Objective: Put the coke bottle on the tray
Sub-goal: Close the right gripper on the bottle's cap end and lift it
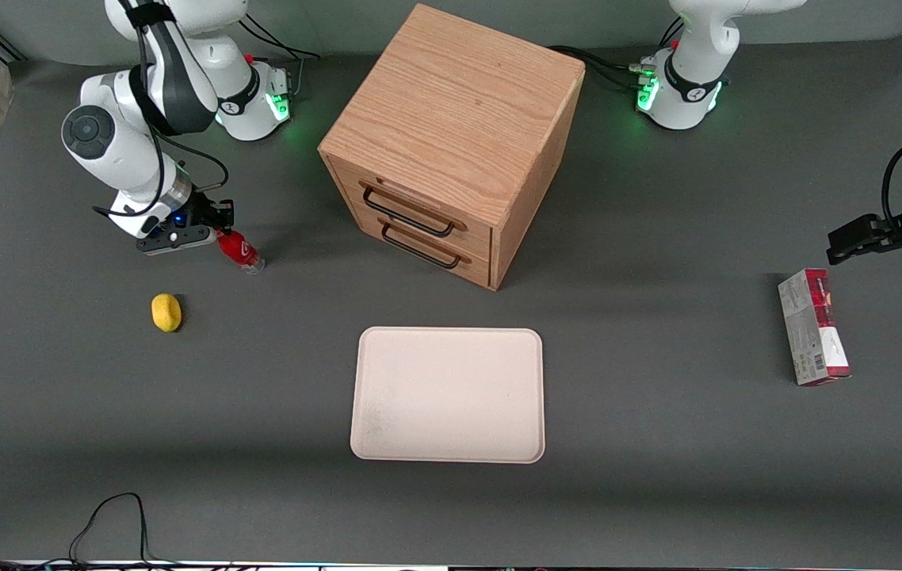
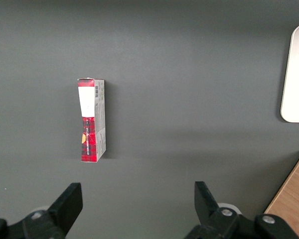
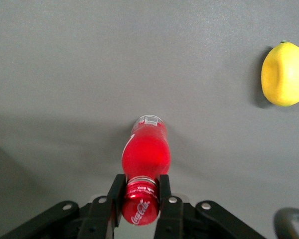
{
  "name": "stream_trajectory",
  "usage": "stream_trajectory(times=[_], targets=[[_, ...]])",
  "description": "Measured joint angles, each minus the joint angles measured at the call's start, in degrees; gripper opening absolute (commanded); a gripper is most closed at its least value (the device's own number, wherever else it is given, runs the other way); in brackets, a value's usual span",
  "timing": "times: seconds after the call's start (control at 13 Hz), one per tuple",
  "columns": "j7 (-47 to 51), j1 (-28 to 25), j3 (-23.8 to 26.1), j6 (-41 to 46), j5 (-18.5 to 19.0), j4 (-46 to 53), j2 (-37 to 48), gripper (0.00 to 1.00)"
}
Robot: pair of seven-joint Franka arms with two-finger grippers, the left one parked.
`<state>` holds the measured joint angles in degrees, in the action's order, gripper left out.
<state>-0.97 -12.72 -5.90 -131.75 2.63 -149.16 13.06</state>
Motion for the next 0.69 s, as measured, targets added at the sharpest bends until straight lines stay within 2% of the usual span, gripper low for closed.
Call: stream_trajectory(times=[0.23,0.31,0.46,0.69], targets=[[0.48,0.08,-0.27,0.03,0.0,2.74,-0.07,0.0],[0.81,0.08,-0.29,2.55,0.0,5.91,-0.32,0.0],[2.63,0.04,-0.3,13.51,0.0,16.23,-2.27,0.0],[3.88,0.01,-0.19,31.62,-1.16,38.39,-9.85,0.0]])
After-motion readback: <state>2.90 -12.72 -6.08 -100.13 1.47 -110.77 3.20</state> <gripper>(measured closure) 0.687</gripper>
